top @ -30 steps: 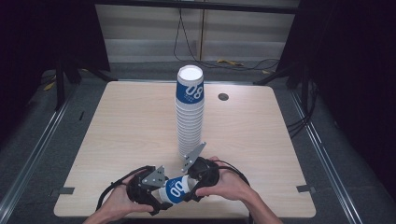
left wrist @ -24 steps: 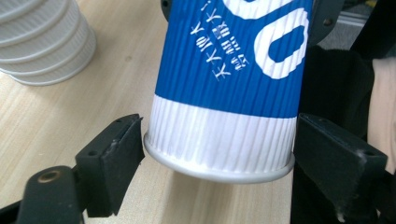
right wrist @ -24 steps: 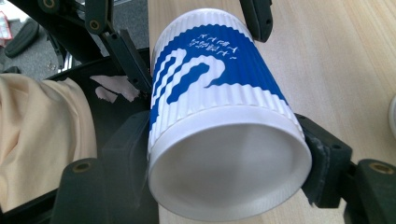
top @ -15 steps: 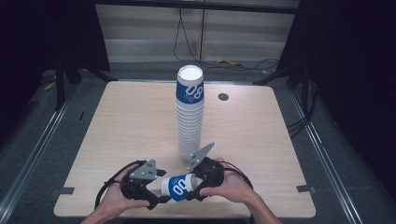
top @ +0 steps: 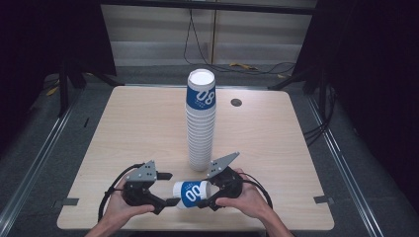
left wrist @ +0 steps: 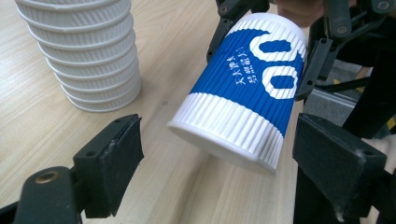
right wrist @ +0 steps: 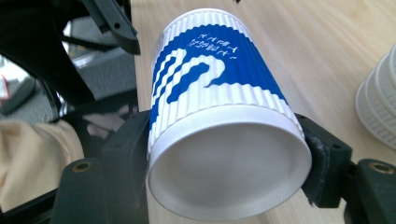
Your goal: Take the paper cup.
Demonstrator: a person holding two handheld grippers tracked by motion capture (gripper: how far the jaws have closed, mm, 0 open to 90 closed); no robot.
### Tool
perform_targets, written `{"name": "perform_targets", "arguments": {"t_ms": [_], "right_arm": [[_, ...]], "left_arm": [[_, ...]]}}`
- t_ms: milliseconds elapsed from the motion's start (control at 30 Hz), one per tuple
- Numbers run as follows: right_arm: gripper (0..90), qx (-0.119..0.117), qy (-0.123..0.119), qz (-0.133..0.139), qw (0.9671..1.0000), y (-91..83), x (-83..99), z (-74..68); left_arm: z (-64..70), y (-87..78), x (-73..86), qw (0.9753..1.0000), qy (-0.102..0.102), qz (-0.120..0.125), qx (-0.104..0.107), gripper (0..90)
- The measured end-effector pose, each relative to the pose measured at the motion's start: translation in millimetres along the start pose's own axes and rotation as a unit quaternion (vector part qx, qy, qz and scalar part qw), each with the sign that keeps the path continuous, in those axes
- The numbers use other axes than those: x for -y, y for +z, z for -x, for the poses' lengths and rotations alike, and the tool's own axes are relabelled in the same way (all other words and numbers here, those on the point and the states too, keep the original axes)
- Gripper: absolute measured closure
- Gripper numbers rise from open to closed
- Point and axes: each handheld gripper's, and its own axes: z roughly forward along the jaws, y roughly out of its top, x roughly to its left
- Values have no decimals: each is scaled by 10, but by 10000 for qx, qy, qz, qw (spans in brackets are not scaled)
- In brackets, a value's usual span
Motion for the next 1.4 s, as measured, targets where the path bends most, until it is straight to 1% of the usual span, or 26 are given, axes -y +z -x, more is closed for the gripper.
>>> {"name": "perform_targets", "arguments": {"t_ms": [67, 200, 233, 300, 333, 400, 567, 633, 700, 767, 800, 867, 967, 1033, 1100, 1200, 1267, 1333, 1367, 1400], "right_arm": [[288, -57, 61, 156, 9998, 0, 26, 7], [288, -24, 148, 395, 9991, 0, 74, 29], [288, -34, 153, 434, 9989, -7, 77, 36], [288, -97, 235, 610, 9978, -34, 89, 47], [288, -132, 239, 643, 9976, -41, 93, 51], [288, -117, 227, 730, 9970, -56, 99, 54], [288, -207, 245, 1004, 9944, -80, 113, 57], [288, -277, 257, 1072, 9935, -80, 121, 53], [287, -274, 261, 1097, 9932, -73, 128, 48], [287, -298, 244, 1139, 9927, -60, 140, 45], [287, -298, 257, 1153, 9925, -57, 145, 37], [287, -307, 226, 1171, 9924, -54, 152, 25], [287, -279, 204, 1236, 9917, -64, 153, 0], [287, -311, 214, 1297, 9908, -76, 151, -8], [287, -275, 200, 1292, 9910, -86, 144, -15], [287, -301, 226, 1385, 9896, -94, 133, 7], [287, -263, 236, 1446, 9889, -96, 124, 19], [286, -277, 240, 1525, 9876, -101, 113, 28], [286, -218, 240, 1550, 9874, -102, 112, 27], [287, -227, 253, 1600, 9865, -101, 114, 29]], "left_arm": [[-3, 1, -3, 10000, -32, 60, 21, 157], [7, 0, -7, 9999, -16, 156, 53, 157], [11, -2, -7, 9998, 20, 187, 57, 158], [17, -13, -6, 9996, 24, 268, 84, 157], [19, -17, -5, 9994, -4, 329, 110, 158], [24, -27, -2, 9990, -43, 424, 98, 158], [19, -45, 6, 9980, -122, 604, 168, 157], [13, -57, 3, 9972, -146, 711, 202, 156], [8, -63, 1, 9965, -198, 796, 171, 156], [0, -71, 3, 9960, -271, 838, 178, 156], [-1, -72, 5, 9953, -313, 892, 216, 156], [5, -83, 3, 9951, -296, 929, 177, 156], [15, -101, -3, 9946, -280, 979, 180, 156], [23, -106, -10, 9944, -251, 1005, 189, 156], [28, -104, -22, 9937, -250, 1069, 207, 156], [12, -97, -29, 9938, -273, 1053, 235, 155], [3, -97, -28, 9935, -277, 1076, 257, 155], [-4, -111, -31, 9932, -309, 1113, 174, 155], [-10, -122, -32, 9931, -306, 1123, 161, 155], [-6, -143, -35, 9922, -309, 1204, 107, 156]]}}
